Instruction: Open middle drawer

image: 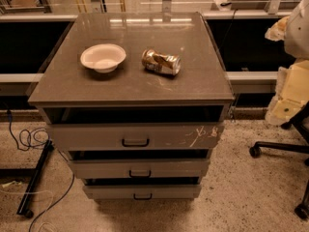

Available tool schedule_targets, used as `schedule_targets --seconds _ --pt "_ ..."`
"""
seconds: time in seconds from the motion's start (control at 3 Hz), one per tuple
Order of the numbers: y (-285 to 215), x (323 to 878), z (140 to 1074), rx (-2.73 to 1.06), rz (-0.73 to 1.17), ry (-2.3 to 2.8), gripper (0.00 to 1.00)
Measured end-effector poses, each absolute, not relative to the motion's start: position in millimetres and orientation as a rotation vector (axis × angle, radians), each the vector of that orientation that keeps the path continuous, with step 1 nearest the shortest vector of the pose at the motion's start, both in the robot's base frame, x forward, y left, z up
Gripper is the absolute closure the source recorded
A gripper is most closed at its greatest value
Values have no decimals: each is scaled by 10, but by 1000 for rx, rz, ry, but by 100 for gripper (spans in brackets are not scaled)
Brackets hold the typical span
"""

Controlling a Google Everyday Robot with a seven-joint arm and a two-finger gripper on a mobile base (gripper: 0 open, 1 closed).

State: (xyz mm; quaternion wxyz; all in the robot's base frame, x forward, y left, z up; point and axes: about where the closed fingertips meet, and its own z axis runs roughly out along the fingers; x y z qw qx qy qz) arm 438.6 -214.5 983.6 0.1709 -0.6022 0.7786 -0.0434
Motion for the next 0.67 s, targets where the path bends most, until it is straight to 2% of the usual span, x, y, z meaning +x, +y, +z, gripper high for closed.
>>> schedule_targets --seconds 0.67 --pt "-2012 4385 9728 -1734 -106 2180 0"
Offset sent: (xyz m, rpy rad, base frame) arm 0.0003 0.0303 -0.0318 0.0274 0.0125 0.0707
